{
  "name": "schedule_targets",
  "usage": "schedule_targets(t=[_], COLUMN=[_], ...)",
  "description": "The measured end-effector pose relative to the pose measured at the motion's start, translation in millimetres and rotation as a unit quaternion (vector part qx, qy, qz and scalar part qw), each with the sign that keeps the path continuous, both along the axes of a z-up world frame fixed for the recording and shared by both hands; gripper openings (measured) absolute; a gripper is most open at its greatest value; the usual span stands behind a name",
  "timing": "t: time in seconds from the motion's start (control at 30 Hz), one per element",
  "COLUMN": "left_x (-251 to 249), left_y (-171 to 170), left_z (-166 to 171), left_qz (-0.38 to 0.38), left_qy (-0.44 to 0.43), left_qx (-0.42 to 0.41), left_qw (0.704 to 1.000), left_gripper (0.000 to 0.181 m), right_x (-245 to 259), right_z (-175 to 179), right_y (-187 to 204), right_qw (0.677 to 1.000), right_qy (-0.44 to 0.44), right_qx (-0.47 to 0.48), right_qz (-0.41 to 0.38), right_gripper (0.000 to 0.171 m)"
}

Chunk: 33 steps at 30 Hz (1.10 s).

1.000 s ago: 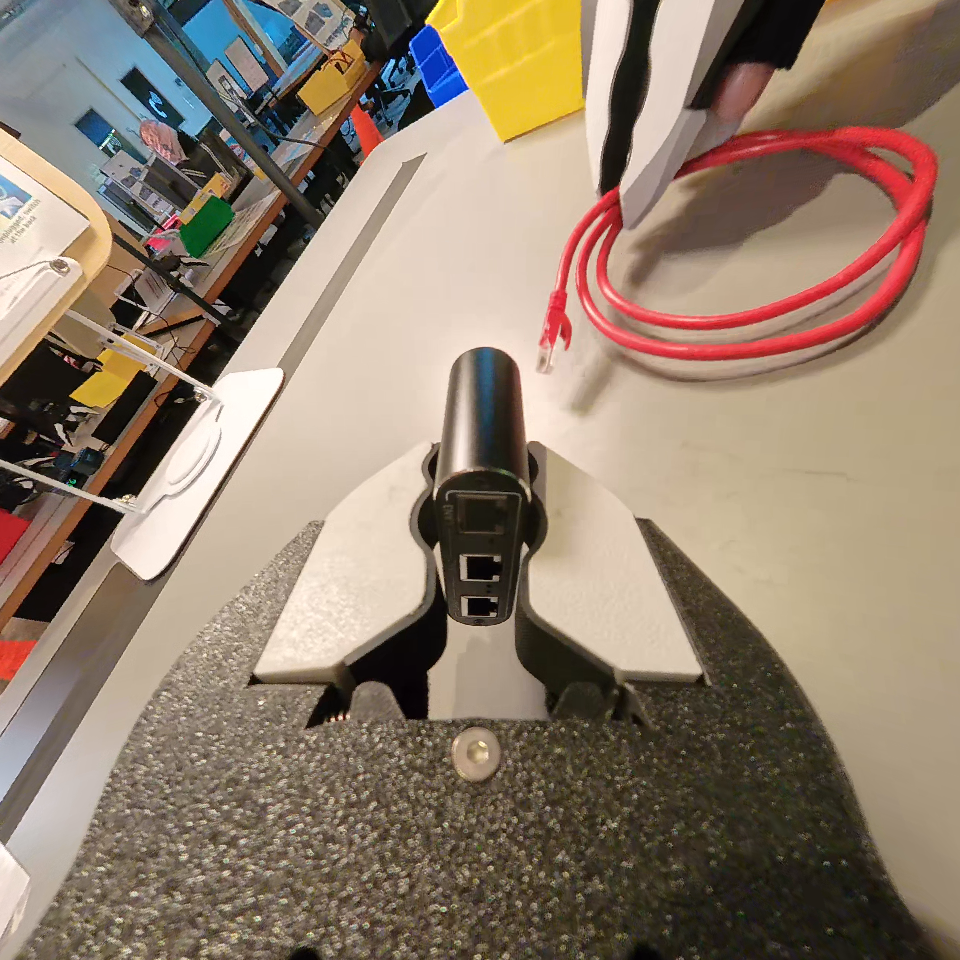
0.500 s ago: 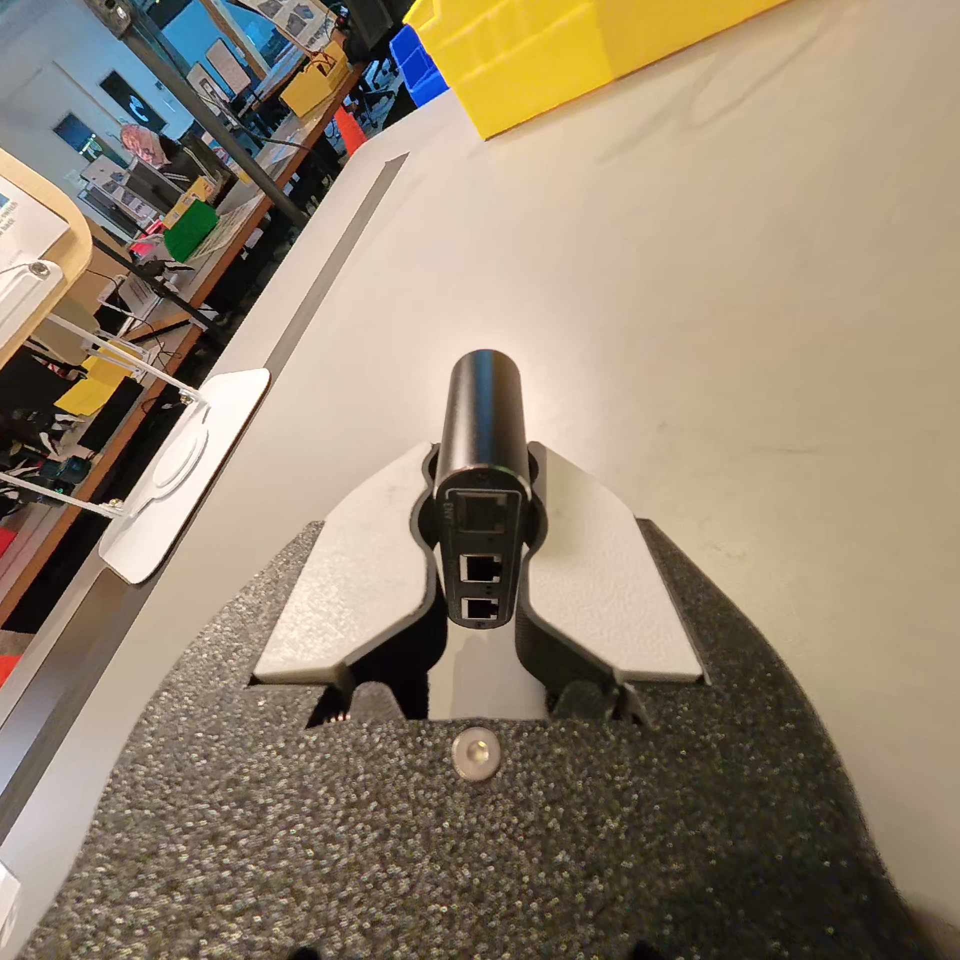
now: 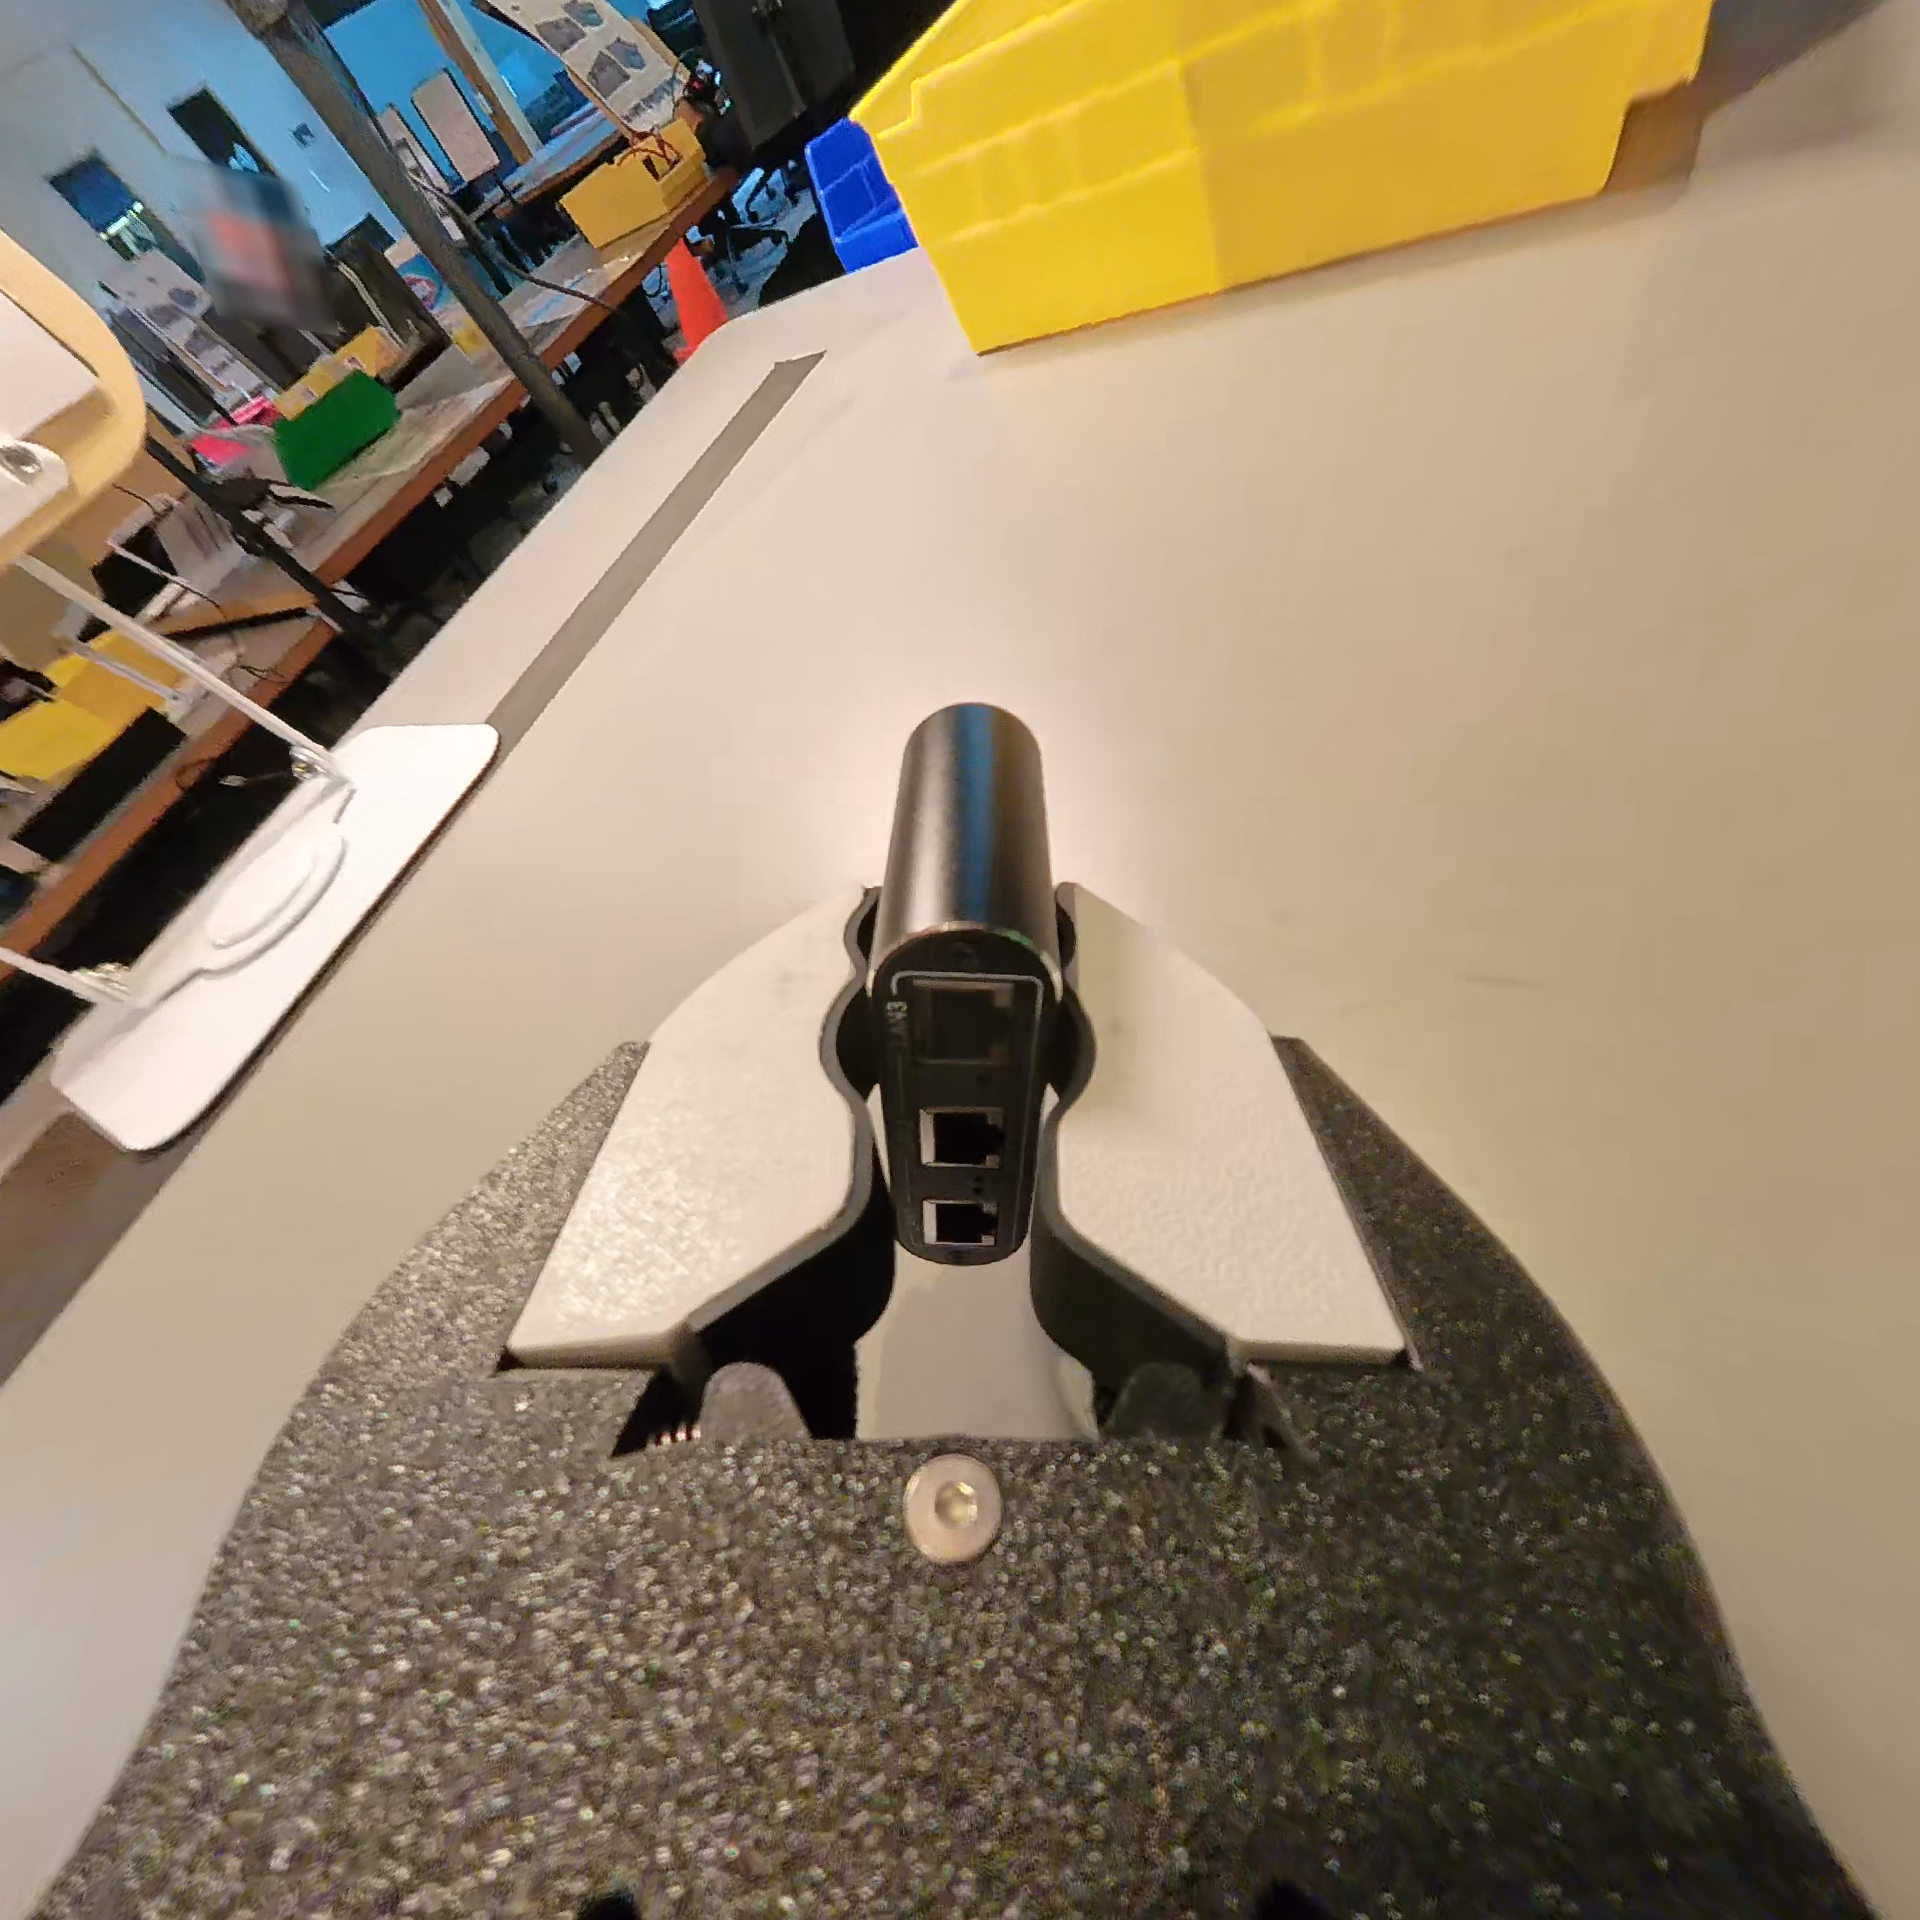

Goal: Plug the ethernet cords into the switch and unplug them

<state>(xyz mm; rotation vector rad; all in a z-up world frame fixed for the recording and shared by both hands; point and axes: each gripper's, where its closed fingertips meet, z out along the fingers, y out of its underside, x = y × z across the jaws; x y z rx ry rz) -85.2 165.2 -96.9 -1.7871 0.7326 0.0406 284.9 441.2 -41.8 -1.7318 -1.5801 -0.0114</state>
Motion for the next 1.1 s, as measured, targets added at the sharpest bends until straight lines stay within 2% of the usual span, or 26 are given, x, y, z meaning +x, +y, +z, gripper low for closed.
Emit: schedule_targets(t=[0.13, 0.27, 0.47, 0.57, 0.67, 0.77, 0.87, 0.97, 1.1], left_x=[5.8, 10.1, 5.2, 2.3, -3.8, -12.1, -15.5, -10.2, 2.5], left_y=[-2.2, -5.1, -6.4, -8.4, -7.9, -6.4, -8.6, -12.7, -19.0], left_z=[5.7, 13.1, 21.6, 30.1, 35.8, 42.3, 55.9, 62.8, 68.6], left_qz=[-0.015, -0.03, -0.038, -0.053, -0.061, -0.064, -0.088, -0.116, -0.149], left_qy=[-0.06, -0.133, -0.219, -0.317, -0.404, -0.48, -0.53, -0.518, -0.469], left_qx=[-0.022, -0.044, -0.065, -0.087, -0.103, -0.1, -0.073, -0.05, -0.018], left_qw=[0.998, 0.99, 0.973, 0.943, 0.907, 0.869, 0.84, 0.846, 0.87], left_gripper=[0.028, 0.028, 0.027, 0.027, 0.027, 0.027, 0.027, 0.027, 0.027], right_x=[-4.0, -72.6, -221.8, -286.0, -329.6, -361.3, -375.3, -377.3, -377.6], right_z=[37.7, 53.3, 9.9, -18.9, -41.6, -38.0, -41.8, -38.2, -26.4], right_y=[-2.2, -43.0, -154.1, -208.9, -251.1, -279.5, -296.1, -309.5, -315.0], right_qw=[0.998, 0.996, 0.961, 0.929, 0.909, 0.891, 0.884, 0.861, 0.833], right_qy=[-0.027, 0.027, 0.117, 0.142, 0.138, 0.19, 0.212, 0.23, 0.256], right_qx=[0.058, 0.062, -0.024, -0.04, -0.079, -0.088, -0.142, -0.232, -0.324], right_qz=[-0.015, 0.057, 0.249, 0.339, 0.386, 0.402, 0.391, 0.39, 0.369], right_gripper=[0.024, 0.024, 0.024, 0.026, 0.03, 0.038, 0.044, 0.047, 0.039])
